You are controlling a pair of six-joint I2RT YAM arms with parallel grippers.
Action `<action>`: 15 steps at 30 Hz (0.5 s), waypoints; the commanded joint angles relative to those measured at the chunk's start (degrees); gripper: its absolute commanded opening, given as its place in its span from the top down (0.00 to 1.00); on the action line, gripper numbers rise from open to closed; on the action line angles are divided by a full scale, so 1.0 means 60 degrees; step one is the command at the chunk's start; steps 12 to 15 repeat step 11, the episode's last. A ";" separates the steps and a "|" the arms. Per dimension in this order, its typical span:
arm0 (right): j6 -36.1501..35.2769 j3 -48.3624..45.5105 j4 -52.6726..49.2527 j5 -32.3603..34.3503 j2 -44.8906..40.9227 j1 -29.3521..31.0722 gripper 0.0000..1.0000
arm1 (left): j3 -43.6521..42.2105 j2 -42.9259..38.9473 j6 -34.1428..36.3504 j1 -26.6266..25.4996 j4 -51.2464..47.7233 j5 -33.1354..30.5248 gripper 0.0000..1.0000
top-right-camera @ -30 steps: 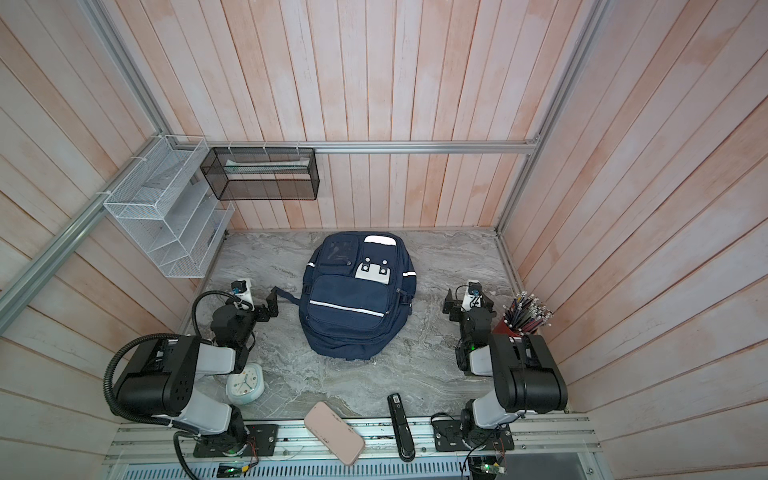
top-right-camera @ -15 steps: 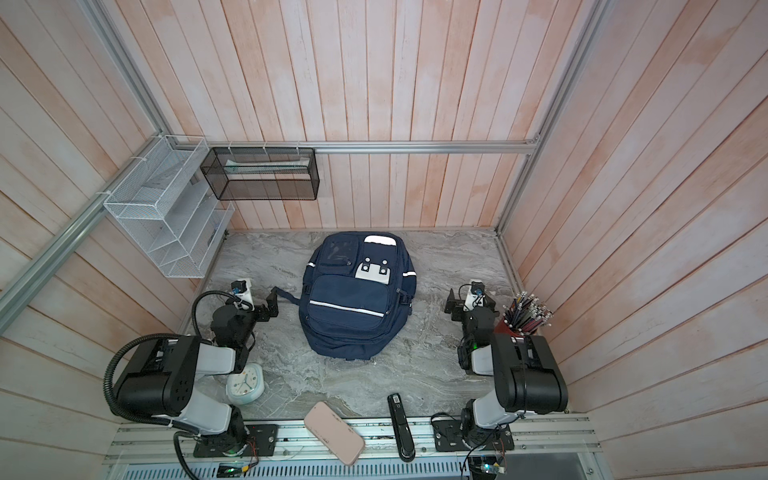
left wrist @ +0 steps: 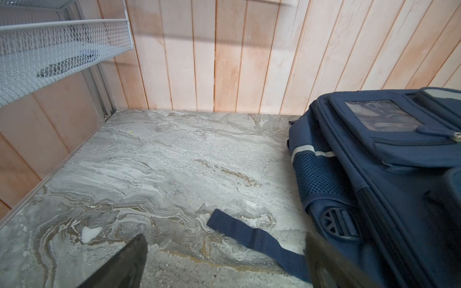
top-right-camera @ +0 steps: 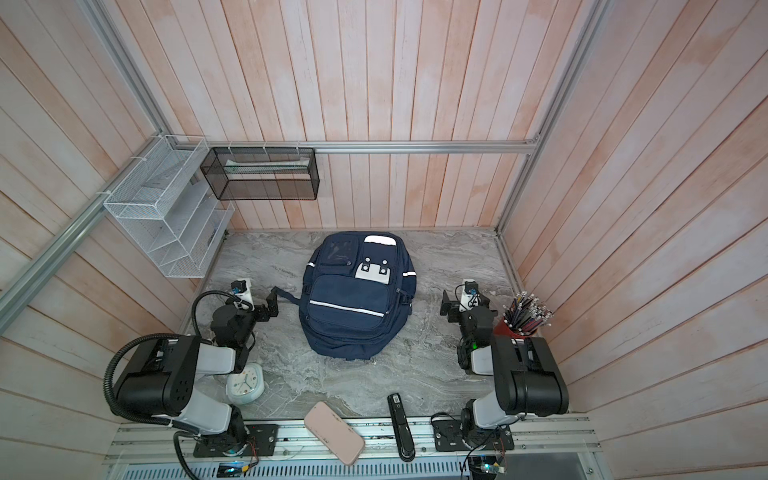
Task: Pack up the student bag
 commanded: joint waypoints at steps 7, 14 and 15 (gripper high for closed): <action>0.0404 0.0114 0.0343 0.0314 -0.0118 -0.0139 0.02 | 0.0046 -0.0026 0.0088 -0.0021 0.0296 -0.0109 0.00; 0.0404 0.0116 0.0351 0.0324 -0.0106 -0.0134 0.02 | 0.0018 -0.0040 0.0081 -0.0021 0.0333 -0.0098 0.00; 0.0404 0.0116 0.0351 0.0324 -0.0106 -0.0134 0.02 | 0.0018 -0.0040 0.0081 -0.0021 0.0333 -0.0098 0.00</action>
